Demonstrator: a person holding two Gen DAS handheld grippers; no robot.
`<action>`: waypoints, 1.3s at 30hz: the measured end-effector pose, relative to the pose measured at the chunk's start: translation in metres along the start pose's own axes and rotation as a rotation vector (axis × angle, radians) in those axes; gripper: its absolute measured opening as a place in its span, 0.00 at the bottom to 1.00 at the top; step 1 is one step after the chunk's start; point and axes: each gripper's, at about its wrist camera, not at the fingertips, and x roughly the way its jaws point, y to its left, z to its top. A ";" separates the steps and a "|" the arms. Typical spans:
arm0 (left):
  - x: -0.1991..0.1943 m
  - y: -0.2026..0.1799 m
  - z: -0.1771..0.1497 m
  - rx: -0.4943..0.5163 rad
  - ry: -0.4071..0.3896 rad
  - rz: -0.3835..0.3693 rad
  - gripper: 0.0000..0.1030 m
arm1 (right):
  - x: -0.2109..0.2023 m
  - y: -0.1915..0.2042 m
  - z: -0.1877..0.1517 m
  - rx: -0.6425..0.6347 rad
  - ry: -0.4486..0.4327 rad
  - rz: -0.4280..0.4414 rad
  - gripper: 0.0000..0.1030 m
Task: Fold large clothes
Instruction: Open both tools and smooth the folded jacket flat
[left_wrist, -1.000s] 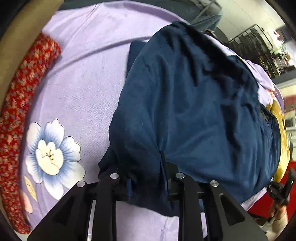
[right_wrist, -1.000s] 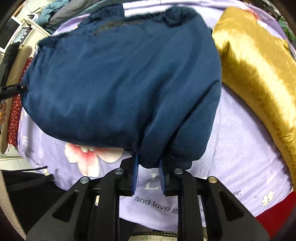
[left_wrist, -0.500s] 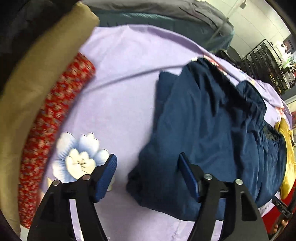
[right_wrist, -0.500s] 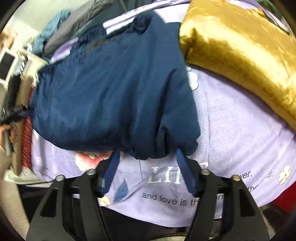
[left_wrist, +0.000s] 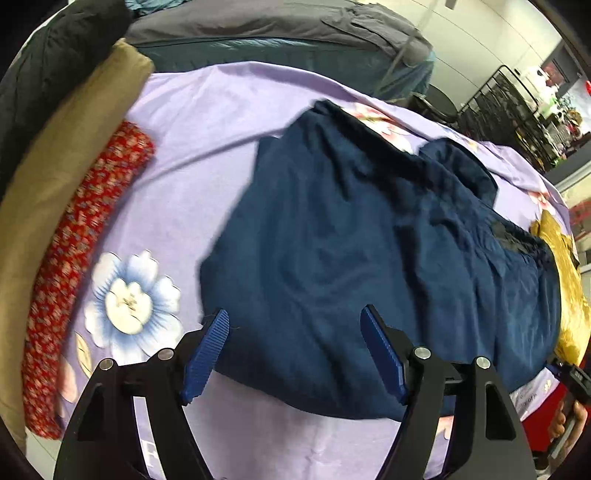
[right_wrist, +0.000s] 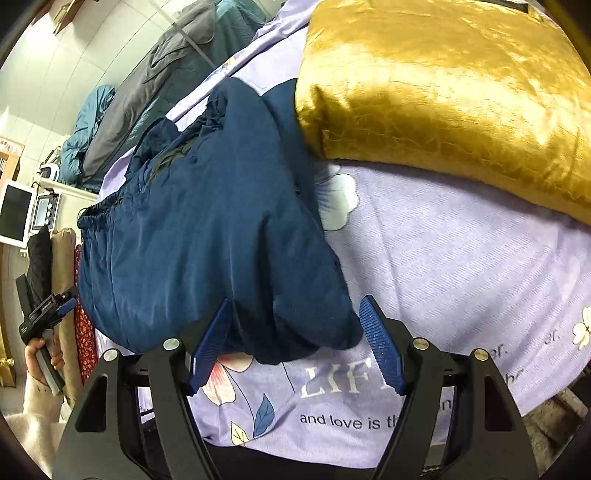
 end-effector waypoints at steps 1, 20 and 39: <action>0.002 -0.005 -0.003 0.006 0.005 0.000 0.70 | 0.002 0.001 0.001 -0.002 0.002 -0.001 0.69; -0.007 0.009 -0.026 -0.038 0.048 0.067 0.71 | 0.032 -0.008 0.021 -0.046 0.023 0.085 0.85; -0.007 -0.040 -0.020 0.176 0.041 0.111 0.78 | 0.104 0.009 0.066 0.073 0.102 0.233 0.94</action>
